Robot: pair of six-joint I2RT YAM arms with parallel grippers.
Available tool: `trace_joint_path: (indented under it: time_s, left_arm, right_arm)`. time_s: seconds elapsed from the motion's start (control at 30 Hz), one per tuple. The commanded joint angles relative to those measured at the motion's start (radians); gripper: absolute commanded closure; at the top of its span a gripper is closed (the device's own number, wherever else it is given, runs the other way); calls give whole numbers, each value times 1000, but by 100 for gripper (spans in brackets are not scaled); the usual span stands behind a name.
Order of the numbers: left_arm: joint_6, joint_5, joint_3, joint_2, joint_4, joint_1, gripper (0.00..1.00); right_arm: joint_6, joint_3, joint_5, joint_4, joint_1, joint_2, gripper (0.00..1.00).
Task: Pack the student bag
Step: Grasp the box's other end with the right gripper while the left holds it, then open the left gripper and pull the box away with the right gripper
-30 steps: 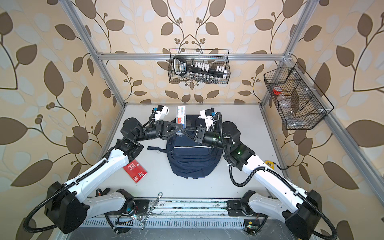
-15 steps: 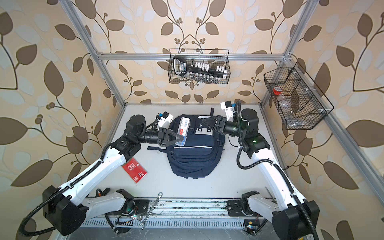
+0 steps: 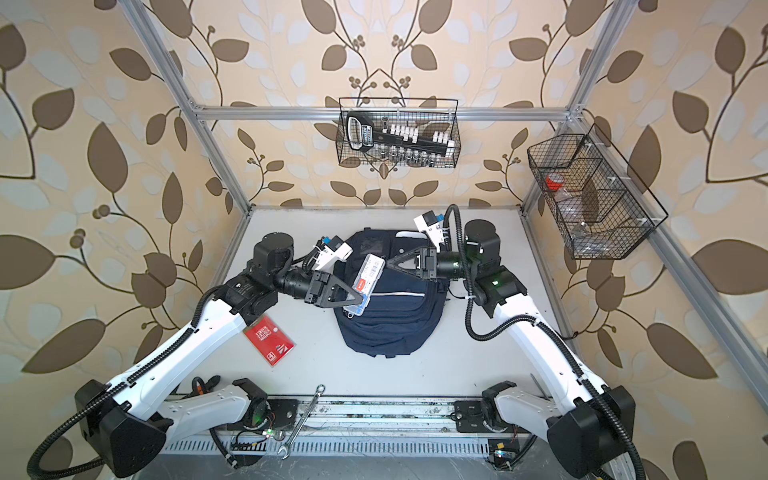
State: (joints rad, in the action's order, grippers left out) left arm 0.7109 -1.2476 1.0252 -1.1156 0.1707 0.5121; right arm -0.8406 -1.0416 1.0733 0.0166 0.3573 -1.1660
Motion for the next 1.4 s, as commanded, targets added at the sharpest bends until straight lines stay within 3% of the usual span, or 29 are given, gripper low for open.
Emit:
trace_joint_path:
  time_s: [0.0,0.23,0.4,0.57,0.67,0.77,0.97,1.0,1.1,1.13,1.2,1.37]
  left_arm:
    - [-38,-35,33,3,-20,14,100]
    - [-38,-29,35,-1,-25,16,100]
    - [-28,-33,33,-1,-45,18,100]
    - [-30,-33,30,-3,-45,23,100]
    - [-30,-33,29,-4,-48,26,100]
    - [-30,-33,30,-6,-54,28,100]
    - [-44,-17,34,-18,-39,30,100]
    - [-62,4,44,-22,-12,30,99]
    - [-175,136,99,-44,159,30,40]
    - [-224,210,123,-53,235,30,27]
    - [-304,315,162,-70,335,31,20]
    - [-466,794,204,-113,544,49,18]
  right_arm:
    - [28,-27,-5,1,14,-36,40]
    - [25,-39,-16,0,30,-54,67]
    - [3,-27,6,-21,33,-57,66]
    - [-18,-22,17,-56,42,-49,74]
    - [-49,-10,25,-95,51,-49,68]
    - [-60,-7,24,-105,58,-56,69]
    - [-70,7,18,-136,74,-51,100]
    - [-67,8,12,-136,74,-46,100]
    - [-42,8,-31,-102,69,-18,100]
    - [-27,6,-57,-78,64,-2,100]
    - [42,-15,-143,32,45,35,100]
    - [125,-29,-369,286,-91,120,100]
